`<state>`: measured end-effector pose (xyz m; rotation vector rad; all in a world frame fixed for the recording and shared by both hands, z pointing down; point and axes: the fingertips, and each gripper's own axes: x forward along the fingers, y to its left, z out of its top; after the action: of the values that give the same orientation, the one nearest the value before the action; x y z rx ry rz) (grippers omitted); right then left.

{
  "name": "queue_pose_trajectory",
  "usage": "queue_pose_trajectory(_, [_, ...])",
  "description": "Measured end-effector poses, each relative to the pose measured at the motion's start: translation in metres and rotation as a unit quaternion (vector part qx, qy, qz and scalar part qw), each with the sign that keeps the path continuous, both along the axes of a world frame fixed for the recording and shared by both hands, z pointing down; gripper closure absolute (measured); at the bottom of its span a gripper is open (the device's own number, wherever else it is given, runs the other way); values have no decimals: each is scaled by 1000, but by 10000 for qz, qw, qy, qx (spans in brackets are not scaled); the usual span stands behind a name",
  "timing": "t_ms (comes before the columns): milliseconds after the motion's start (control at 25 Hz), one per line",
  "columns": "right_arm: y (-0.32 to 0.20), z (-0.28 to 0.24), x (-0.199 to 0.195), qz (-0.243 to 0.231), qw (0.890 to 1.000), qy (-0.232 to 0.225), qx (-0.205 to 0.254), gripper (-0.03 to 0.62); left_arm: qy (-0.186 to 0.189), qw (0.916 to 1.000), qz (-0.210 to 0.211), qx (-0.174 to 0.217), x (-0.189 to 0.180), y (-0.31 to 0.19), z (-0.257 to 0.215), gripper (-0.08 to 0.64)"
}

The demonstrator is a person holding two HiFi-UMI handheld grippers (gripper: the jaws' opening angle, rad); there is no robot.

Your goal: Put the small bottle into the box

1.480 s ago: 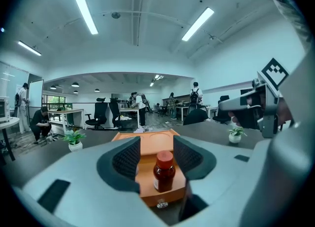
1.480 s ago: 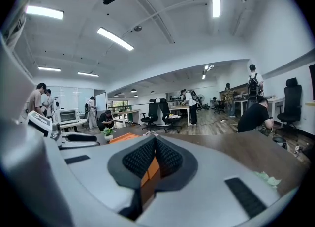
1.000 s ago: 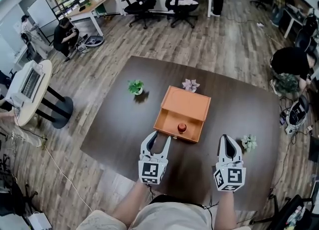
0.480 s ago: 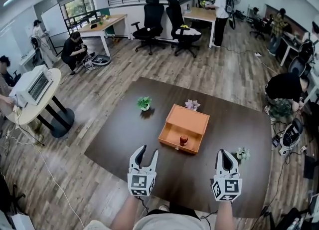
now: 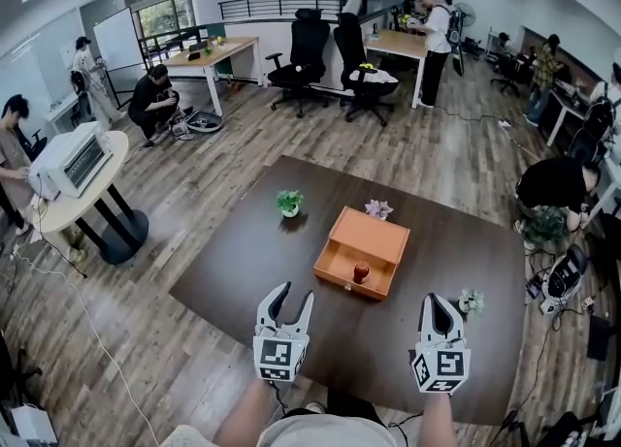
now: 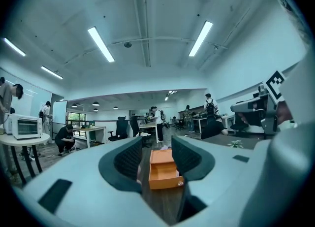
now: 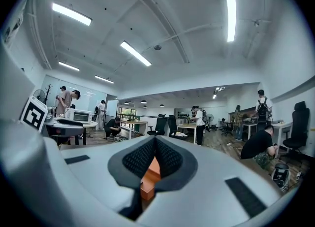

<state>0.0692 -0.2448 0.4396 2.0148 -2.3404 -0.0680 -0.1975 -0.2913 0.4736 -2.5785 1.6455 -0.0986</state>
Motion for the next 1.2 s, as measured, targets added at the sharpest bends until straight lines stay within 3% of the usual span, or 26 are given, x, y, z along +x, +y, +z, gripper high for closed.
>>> queue_pose_trajectory(560, [3,-2,-5,-4,10000,-27,40,591,-29,9999,20,122,1,3,-10,385])
queue_pose_trajectory(880, [3,1,-4,62,10000,-32,27,591,-79,9994,-240,239,-6,2,-12,554])
queue_pose_trajectory(1200, [5,1,-4,57,10000,-20,38,591,-20,9996,-188,188,-5,5,-11,558])
